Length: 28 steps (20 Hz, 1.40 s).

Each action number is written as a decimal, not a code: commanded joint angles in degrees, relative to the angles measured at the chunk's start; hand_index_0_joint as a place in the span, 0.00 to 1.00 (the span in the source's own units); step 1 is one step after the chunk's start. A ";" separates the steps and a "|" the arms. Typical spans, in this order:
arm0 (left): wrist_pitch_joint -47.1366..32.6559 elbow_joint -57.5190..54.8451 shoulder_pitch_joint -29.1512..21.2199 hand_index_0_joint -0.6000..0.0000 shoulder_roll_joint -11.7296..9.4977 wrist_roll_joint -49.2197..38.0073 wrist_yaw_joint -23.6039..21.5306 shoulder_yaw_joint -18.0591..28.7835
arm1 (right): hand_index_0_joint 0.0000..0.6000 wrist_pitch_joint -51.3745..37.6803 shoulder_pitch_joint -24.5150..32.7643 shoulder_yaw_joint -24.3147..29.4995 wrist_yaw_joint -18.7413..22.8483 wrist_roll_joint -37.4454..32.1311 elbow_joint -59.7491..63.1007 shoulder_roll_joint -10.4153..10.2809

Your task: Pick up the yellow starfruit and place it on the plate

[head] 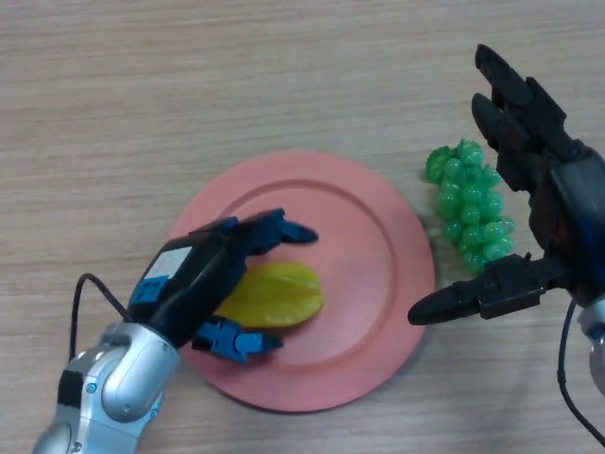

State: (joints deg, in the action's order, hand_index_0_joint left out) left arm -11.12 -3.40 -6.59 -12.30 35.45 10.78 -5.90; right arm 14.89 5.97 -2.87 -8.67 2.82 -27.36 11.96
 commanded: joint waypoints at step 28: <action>18.39 -31.43 5.25 1.00 -4.39 -50.96 0.78 20.91 | 0.00 -7.29 1.76 4.09 -1.93 -1.13 -7.16 1.94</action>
State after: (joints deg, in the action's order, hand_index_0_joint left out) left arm 16.08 -32.84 0.18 -15.18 -16.08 12.34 12.43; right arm 14.91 5.82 -0.85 -11.09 2.11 -31.80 12.70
